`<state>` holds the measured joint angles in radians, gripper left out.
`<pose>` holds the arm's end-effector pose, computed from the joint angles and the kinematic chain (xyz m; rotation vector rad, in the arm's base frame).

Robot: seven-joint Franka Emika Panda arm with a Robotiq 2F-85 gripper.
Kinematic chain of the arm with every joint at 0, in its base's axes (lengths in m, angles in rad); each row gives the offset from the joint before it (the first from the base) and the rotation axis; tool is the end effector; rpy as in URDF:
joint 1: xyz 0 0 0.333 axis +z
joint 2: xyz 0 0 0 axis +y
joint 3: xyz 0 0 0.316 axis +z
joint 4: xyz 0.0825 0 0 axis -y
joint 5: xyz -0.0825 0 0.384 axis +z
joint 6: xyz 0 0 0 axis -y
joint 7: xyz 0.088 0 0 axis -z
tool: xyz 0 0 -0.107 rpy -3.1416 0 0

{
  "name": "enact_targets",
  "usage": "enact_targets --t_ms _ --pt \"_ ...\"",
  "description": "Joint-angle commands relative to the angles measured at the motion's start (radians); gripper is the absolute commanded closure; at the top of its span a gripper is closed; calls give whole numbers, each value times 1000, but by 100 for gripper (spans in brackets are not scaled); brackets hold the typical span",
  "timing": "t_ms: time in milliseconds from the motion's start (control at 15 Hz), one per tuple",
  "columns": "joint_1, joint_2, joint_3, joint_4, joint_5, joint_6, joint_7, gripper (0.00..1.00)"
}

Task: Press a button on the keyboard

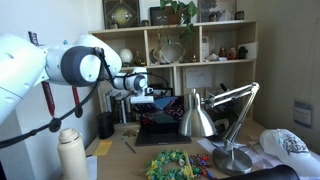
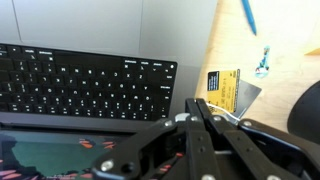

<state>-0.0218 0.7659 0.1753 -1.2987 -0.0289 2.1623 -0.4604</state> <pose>0.7496 0.0817 0.3022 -2.9348 -0.8662 -0.1862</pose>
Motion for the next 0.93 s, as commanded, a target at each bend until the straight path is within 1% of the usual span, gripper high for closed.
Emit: enact_targets --t_ms 0,333,867 --pt "21 -164 -31 -238 -17 73 43 93" --pt "19 -274 -32 -418 -9 135 41 95" --pt "12 -424 -41 -639 0 252 45 95"
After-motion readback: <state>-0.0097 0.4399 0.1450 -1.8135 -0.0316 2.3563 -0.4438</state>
